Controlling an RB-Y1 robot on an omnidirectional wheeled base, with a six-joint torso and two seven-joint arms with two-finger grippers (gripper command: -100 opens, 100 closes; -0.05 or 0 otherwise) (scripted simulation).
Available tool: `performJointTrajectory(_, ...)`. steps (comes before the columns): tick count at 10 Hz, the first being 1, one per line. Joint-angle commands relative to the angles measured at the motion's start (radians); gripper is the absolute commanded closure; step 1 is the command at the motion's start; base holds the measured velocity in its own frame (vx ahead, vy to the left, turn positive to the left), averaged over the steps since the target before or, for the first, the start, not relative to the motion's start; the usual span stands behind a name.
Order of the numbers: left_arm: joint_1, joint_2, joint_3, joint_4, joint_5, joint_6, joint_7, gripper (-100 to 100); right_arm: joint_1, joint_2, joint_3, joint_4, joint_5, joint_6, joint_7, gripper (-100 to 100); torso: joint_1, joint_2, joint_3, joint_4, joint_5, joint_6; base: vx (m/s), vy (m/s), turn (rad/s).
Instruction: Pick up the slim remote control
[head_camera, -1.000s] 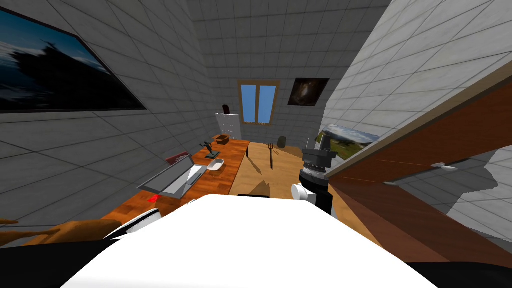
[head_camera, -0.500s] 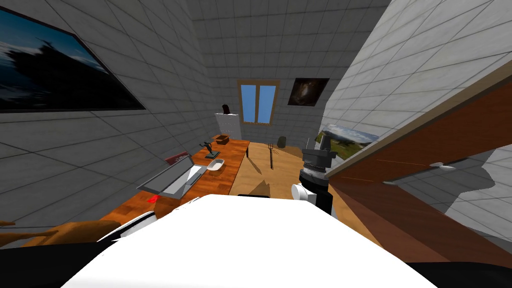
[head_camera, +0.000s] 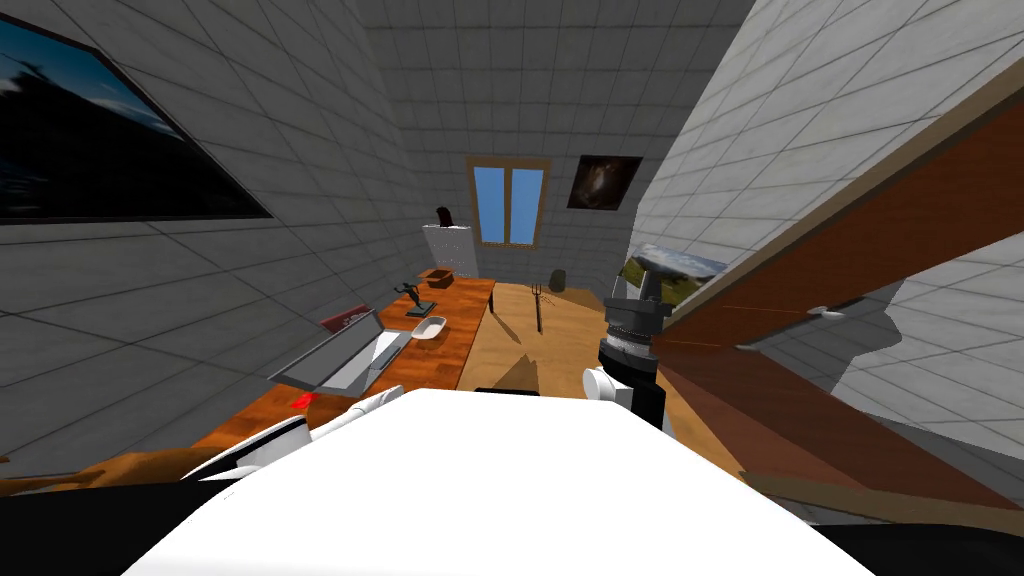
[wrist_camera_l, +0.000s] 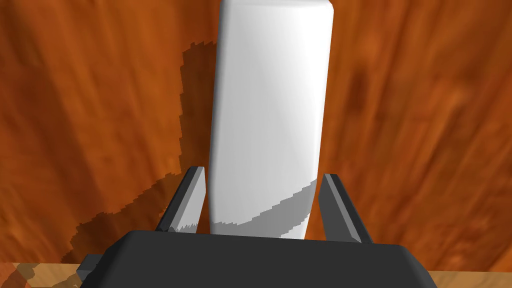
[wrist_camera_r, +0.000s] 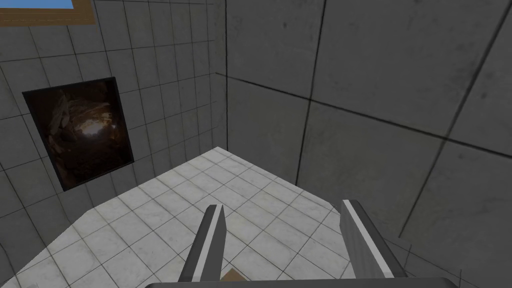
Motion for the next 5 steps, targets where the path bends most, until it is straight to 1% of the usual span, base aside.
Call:
performJointTrajectory(1, -0.035, 0.014, -0.017, -0.008, -0.001, -0.027, 0.050, 100, 0.000, 0.000, 0.000, 0.000, 0.000, 0.000, 0.000, 0, 0.000, 0.000, 0.000, 0.000, 0.000, 0.000, -0.142, 0.012, -0.240)
performJointTrajectory(2, -0.035, 0.014, -0.017, -0.008, -0.001, -0.027, 0.069, 100, 0.000, 0.000, 0.000, 0.000, 0.000, 0.000, 0.000, 0, -0.001, 0.003, 0.002, 0.001, 0.000, 0.001, -0.124, 0.014, -0.076)
performJointTrajectory(3, -0.050, 0.031, -0.030, -0.029, -0.006, -0.045, 0.118, 100, 0.000, 0.000, 0.000, 0.000, 0.000, 0.000, 0.000, 0, 0.000, 0.003, 0.002, 0.000, 0.000, -0.001, -0.114, 0.011, -0.100)
performJointTrajectory(4, -0.050, 0.031, -0.030, -0.029, -0.006, -0.045, 0.118, 100, 0.000, 0.000, 0.000, 0.000, 0.000, 0.000, 0.000, 0, 0.000, 0.003, 0.002, 0.000, 0.000, 0.000, -0.080, 0.011, -0.054)
performJointTrajectory(5, -0.065, 0.047, -0.044, -0.050, -0.012, -0.063, 0.160, 100, 0.000, 0.000, 0.000, 0.000, 0.000, 0.000, 0.000, 0, 0.000, 0.001, 0.001, 0.000, 0.000, -0.001, -0.089, 0.010, -0.112)
